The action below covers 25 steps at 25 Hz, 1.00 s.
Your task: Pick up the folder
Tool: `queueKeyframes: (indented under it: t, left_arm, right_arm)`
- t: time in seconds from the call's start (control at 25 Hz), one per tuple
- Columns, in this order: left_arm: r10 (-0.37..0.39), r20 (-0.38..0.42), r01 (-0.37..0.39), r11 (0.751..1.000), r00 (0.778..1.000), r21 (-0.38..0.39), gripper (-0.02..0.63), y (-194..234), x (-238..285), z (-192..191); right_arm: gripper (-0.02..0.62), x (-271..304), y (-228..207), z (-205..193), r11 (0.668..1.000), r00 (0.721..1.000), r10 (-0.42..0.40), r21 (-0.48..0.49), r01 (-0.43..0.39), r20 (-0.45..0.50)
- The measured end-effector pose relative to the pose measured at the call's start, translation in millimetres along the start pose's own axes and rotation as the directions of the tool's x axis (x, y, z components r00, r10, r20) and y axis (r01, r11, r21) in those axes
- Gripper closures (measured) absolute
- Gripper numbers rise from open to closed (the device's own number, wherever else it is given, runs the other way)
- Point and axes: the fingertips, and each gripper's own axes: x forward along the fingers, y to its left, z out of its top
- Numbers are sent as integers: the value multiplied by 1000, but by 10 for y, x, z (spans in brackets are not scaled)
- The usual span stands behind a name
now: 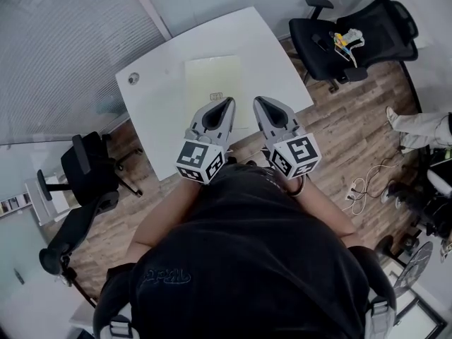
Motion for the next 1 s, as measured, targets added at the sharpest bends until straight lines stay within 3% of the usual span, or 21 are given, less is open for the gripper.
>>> queueKeyframes:
  t: [0.24,0.4,0.72,1.0]
  left_arm:
    - [9,-19,-9,1000,1000,-10,593,478,-103,64]
    - [18,-35,-17,1000,999,25,594,750,-182,33]
    - [56,-82,-57,998,995,-8,593,1143,-263,-220]
    - [83,-87,-84,996,993,-16,593,1325,-229,-189]
  right_arm:
    - [574,355,94,-40,999,999,-32,2,32,-20]
    - [574,549,185,-189,1000,998,-28,0,28,-61]
    - [574,690,39,-449,997,986,-70,0,71,-151]
    - [574,881,9,-441,999,985,-45,-13,43,-165]
